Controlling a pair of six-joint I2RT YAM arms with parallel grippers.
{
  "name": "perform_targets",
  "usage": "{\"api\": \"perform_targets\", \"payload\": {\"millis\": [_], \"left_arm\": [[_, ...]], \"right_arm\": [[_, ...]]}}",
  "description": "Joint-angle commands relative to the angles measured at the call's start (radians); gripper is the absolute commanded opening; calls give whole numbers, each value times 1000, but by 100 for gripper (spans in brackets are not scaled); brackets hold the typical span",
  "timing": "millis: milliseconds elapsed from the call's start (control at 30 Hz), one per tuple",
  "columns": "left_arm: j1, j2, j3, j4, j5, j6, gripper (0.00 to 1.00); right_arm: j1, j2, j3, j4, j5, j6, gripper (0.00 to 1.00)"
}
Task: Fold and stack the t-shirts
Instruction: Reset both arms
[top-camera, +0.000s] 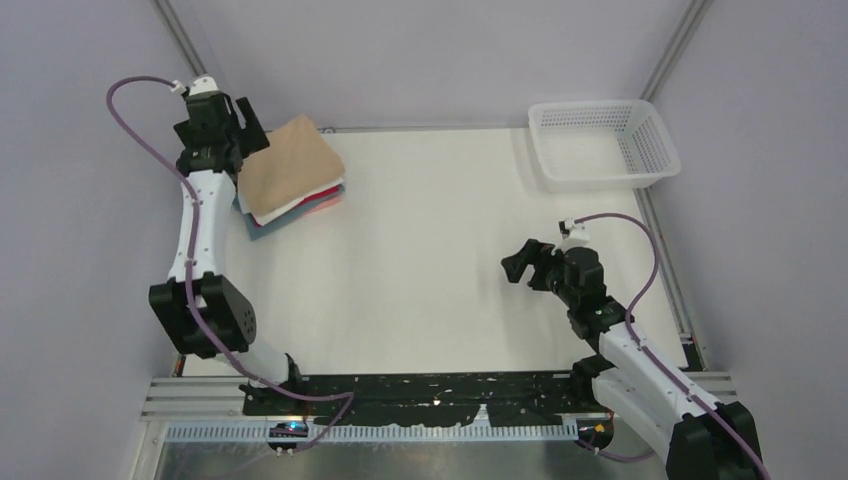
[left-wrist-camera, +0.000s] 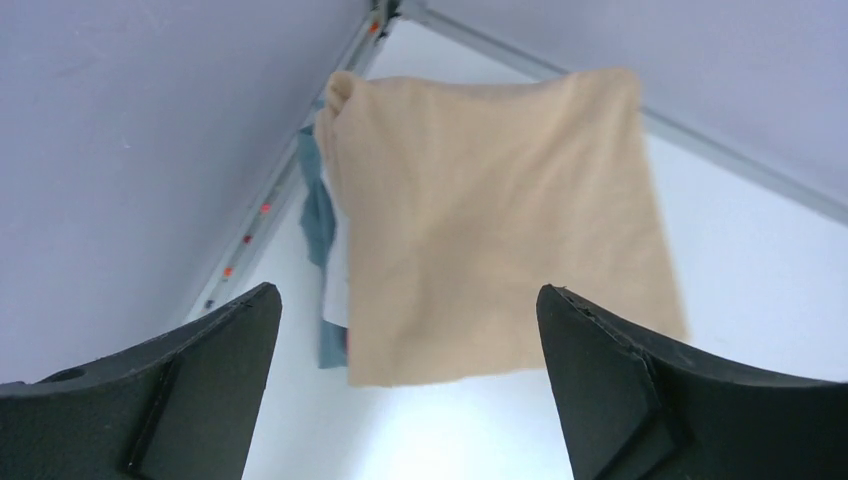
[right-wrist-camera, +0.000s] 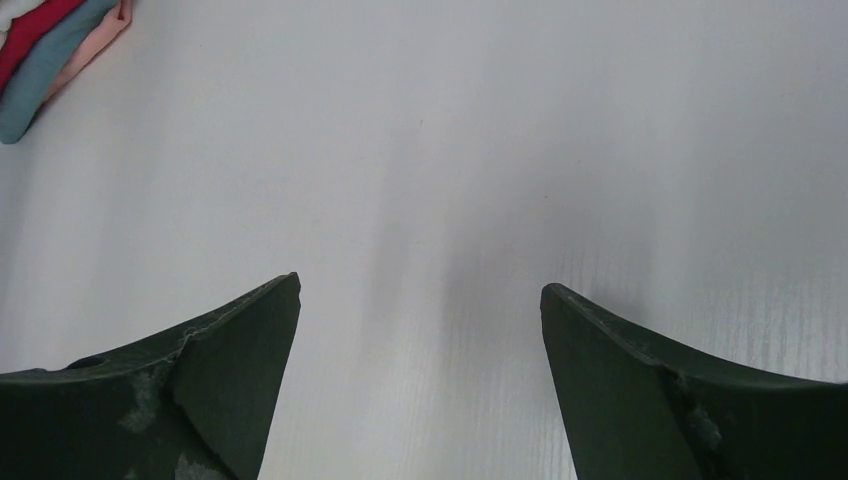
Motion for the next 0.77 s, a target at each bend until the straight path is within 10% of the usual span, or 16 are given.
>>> {"api": "perform_targets", "payload": {"millis": [0,433,733], "left_arm": [[-39,-168,-99,102,176,-123,100],[-518,-737,-1038,446,106,-353,100],[-613,-819,-1189,386,-8,-377,100]], "right_arm": [[-5,-84,45,-36,59,-7,95],[-5,-235,44,-182,264,10,95],[-5,-270,30,-194,309,25,95]]}}
